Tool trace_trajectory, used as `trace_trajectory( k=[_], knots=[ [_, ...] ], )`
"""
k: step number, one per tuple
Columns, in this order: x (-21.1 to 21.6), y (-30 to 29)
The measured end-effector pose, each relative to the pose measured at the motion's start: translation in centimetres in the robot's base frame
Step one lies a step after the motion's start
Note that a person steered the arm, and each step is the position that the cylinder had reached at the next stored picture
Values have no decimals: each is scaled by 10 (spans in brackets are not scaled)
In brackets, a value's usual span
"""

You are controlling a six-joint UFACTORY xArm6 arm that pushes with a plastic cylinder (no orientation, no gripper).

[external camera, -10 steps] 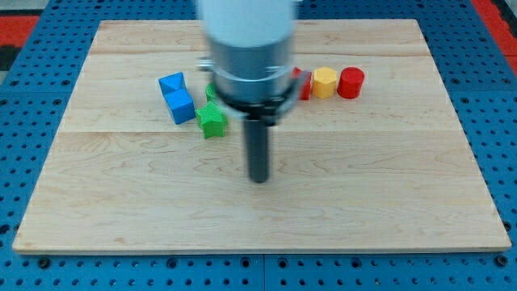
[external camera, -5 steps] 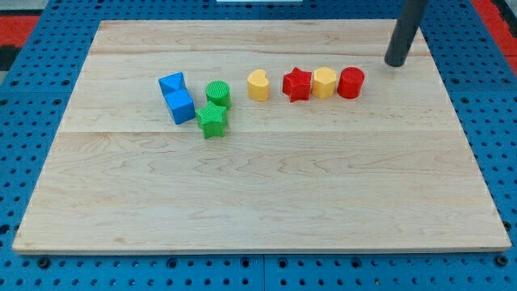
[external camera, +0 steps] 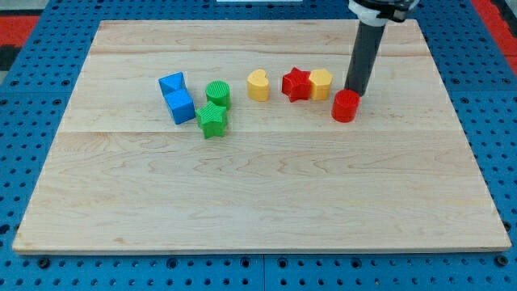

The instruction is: Push the red circle to the center

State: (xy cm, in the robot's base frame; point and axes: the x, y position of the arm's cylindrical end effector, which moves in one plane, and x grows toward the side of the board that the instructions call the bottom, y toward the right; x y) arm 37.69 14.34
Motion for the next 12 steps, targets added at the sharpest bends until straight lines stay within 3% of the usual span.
trace_trajectory(
  k=[3,5,7,12],
  knots=[
    [54,23],
    [52,-16],
    [21,-30],
    [40,-110]
  ],
)
